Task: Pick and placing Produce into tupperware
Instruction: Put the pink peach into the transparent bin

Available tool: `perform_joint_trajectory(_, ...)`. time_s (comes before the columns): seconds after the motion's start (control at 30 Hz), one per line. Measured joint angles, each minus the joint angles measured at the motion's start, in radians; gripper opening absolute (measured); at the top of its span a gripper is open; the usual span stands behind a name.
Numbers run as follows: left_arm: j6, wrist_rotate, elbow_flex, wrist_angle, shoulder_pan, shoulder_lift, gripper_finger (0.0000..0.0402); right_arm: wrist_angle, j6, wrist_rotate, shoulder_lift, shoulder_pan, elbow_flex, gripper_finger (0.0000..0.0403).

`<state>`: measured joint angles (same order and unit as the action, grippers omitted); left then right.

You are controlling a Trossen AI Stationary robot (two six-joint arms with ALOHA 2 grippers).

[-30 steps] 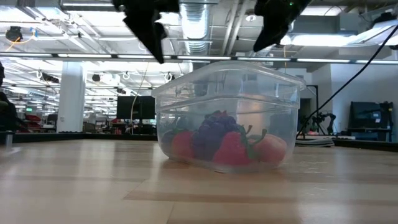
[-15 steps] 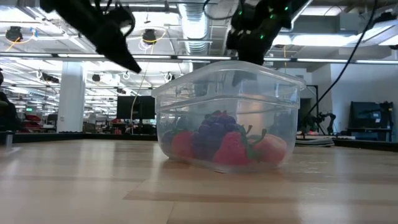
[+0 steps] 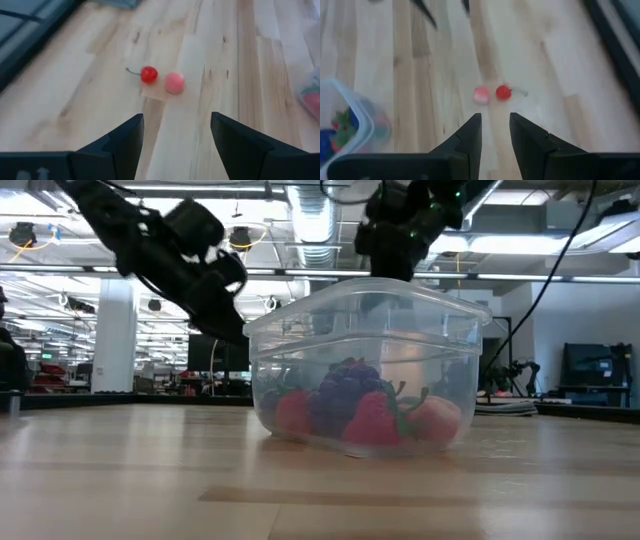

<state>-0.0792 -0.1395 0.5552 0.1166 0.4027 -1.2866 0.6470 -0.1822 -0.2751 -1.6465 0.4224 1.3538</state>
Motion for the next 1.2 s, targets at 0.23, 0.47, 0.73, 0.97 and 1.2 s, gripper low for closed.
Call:
perform_joint_trajectory(0.23, -0.009, -0.116, 0.064, 0.051, 0.03, -0.197, 0.0221, 0.009, 0.0, -0.012, 0.1, 0.069, 0.0, 0.0123)
perform_joint_trajectory(0.47, -0.009, -0.128, 0.112, 0.092, 0.03, -0.288, 0.0221, -0.068, 0.007, -0.019, 0.237, 0.166, -0.128, 0.0122)
perform_joint_trajectory(0.73, 0.008, -0.122, 0.123, 0.098, 0.03, -0.279, 0.0221, -0.396, 0.114, 0.036, 0.541, 0.156, -0.492, 0.0122)
perform_joint_trajectory(0.97, 0.011, -0.096, 0.124, 0.131, 0.028, -0.286, 0.0221, -0.49, 0.175, 0.257, 0.734, 0.098, -0.681, 0.0122)
perform_joint_trajectory(1.2, 0.013, -0.076, 0.134, 0.111, 0.02, -0.287, 0.0221, -0.567, 0.256, 0.354, 0.822, 0.035, -0.816, 0.0122)
